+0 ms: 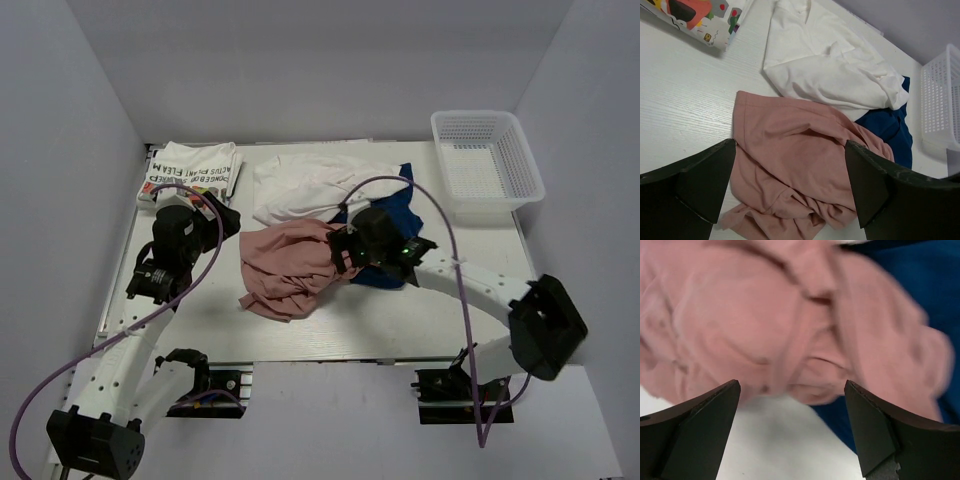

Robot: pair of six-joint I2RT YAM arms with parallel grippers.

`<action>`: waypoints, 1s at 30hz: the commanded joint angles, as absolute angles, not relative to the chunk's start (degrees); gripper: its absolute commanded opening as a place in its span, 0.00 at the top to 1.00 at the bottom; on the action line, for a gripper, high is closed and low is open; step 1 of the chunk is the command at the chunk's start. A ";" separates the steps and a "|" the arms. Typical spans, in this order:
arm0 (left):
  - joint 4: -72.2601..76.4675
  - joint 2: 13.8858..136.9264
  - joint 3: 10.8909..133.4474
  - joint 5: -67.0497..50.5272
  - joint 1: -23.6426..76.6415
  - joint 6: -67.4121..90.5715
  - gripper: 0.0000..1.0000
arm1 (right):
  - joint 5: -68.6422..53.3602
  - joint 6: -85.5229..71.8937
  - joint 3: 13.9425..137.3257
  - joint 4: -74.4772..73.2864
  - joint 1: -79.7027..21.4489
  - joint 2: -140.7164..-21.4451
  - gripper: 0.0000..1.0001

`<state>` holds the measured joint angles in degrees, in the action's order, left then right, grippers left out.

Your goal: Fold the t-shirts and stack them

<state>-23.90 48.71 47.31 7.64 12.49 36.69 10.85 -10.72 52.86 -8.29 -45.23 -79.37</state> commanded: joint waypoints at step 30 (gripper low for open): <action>-26.98 48.87 50.01 10.11 12.66 38.23 0.00 | 32.08 2.08 82.78 -6.06 -45.57 -85.70 1.00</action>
